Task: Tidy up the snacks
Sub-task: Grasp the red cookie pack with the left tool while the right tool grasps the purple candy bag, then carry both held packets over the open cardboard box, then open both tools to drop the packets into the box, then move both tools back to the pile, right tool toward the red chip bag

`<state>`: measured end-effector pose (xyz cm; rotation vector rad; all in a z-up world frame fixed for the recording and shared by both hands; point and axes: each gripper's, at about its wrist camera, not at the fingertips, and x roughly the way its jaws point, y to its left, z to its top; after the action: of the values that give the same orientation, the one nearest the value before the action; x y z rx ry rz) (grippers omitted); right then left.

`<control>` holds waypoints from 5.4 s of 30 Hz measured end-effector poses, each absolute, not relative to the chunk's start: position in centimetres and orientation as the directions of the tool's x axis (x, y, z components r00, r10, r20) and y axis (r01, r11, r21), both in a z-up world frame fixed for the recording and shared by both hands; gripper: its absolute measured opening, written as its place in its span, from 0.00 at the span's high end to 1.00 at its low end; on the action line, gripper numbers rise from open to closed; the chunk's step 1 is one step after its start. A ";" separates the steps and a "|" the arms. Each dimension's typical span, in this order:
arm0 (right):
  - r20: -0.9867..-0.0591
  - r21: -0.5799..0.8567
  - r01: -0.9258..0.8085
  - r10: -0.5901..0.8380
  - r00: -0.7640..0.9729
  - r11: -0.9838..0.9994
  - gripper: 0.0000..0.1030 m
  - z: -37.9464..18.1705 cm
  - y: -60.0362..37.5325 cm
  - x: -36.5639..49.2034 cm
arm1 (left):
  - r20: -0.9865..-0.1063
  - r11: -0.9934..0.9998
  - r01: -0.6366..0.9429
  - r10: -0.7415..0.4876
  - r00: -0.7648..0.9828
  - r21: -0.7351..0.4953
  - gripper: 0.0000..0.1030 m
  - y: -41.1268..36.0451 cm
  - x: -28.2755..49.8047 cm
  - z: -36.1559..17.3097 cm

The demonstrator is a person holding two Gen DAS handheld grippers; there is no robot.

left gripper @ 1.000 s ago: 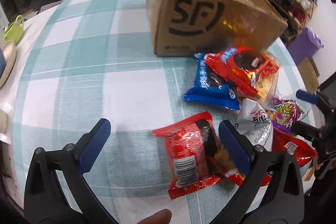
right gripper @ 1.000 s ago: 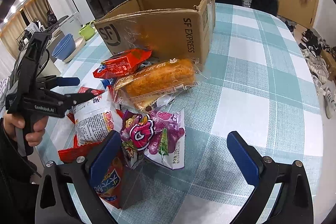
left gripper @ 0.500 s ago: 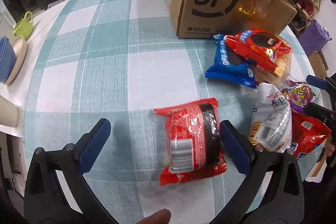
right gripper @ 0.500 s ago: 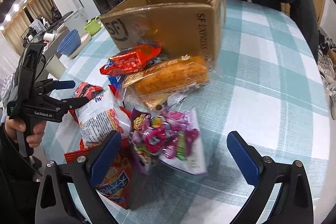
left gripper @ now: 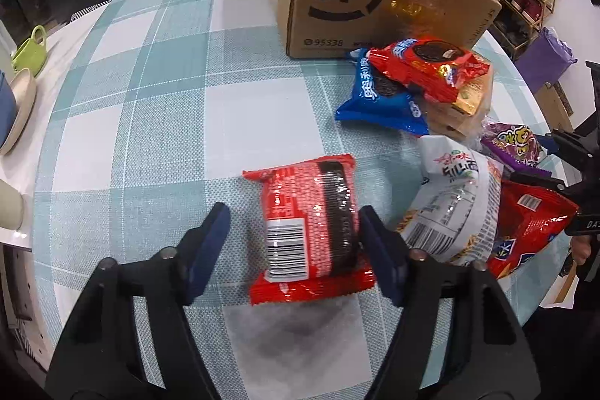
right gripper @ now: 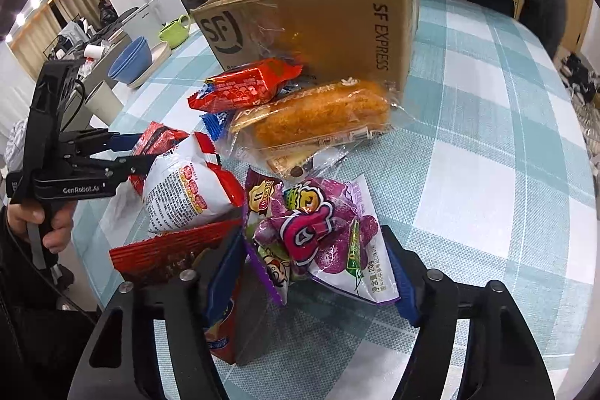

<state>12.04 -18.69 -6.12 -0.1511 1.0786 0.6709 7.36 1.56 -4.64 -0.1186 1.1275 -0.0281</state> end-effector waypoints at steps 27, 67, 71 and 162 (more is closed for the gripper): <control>-0.792 0.176 -0.539 0.444 0.419 0.824 0.47 -3.4 -21.0 12.5 | -0.832 0.991 -0.034 -0.089 0.547 -0.128 0.59 1.8 6.9 -0.9; -0.692 0.090 -0.608 0.489 0.531 0.789 0.46 5.6 -15.6 23.5 | -0.735 0.994 0.022 -0.096 0.671 -0.109 0.59 0.2 20.2 8.2; -0.705 0.093 -0.626 0.496 0.508 0.774 0.46 4.9 -14.0 24.3 | -0.750 0.995 0.037 -0.090 0.655 -0.087 0.59 -0.7 21.6 7.5; -0.792 0.226 -0.489 0.451 0.411 0.843 0.01 -2.1 -20.4 7.7 | -0.826 0.994 0.030 -0.105 0.554 -0.106 0.01 -2.2 5.1 1.5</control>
<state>7.66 -20.43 -2.11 -0.0428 0.9830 0.5917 5.10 -2.18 1.51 -0.0825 0.9812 -0.0796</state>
